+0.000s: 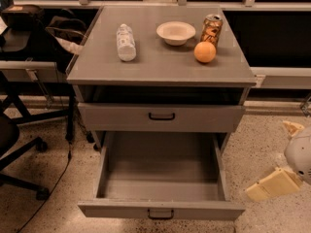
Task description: Close middle drawer
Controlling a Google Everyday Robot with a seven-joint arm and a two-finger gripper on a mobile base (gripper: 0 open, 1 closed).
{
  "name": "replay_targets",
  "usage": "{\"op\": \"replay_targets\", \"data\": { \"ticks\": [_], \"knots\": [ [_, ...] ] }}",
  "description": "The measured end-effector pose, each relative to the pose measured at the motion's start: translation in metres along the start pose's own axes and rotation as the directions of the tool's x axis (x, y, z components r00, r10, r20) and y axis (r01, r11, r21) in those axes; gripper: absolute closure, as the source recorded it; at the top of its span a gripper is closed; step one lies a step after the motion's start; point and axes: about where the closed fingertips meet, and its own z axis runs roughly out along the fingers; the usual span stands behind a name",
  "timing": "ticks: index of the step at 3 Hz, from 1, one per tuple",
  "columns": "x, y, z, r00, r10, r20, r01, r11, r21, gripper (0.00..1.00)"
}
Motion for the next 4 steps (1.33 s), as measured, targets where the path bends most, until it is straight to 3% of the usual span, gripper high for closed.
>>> {"op": "replay_targets", "data": {
  "ticks": [1,2,3,4],
  "knots": [
    [0.015,0.009,0.015,1.000,0.024,0.001,-0.024,0.9993,-0.029,0.00],
    [0.063,0.027,0.059,0.992,0.121,-0.035,-0.124,0.9891,-0.079,0.00],
    [0.089,0.033,0.085,0.984,0.176,-0.035,-0.177,0.9822,-0.061,0.00],
    [0.115,0.034,0.114,0.969,0.243,-0.049,-0.245,0.9694,-0.021,0.03]
  ]
}}
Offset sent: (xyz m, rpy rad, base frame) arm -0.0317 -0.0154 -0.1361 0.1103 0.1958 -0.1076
